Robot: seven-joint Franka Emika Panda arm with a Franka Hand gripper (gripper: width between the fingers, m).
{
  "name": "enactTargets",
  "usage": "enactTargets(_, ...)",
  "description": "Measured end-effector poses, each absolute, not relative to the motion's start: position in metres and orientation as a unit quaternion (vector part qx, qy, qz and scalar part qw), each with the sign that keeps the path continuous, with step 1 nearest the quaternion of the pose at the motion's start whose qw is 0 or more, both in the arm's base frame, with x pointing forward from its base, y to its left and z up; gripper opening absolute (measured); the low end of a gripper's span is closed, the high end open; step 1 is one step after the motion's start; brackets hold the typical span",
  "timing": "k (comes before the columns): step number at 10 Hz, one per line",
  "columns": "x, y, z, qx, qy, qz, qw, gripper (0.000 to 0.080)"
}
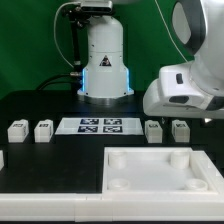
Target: Assemble one leg
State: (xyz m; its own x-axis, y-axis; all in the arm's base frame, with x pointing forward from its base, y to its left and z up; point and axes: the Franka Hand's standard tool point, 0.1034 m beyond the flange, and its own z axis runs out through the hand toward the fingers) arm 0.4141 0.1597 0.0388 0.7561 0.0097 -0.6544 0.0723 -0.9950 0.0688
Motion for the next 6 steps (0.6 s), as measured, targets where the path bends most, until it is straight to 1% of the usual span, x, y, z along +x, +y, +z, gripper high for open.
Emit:
enactTargets(1, 0.403, 0.161, 0.036, 0.931, -0.009, -0.360, 0.061, 0.0649)
enactTargets(3, 0.392, 0.163, 0.023, 0.924, -0.021, -0.377, 0.063, 0.0649)
enactTargets(6, 0.380, 0.165, 0.012, 0.918, -0.036, -0.388, 0.072, 0.0649)
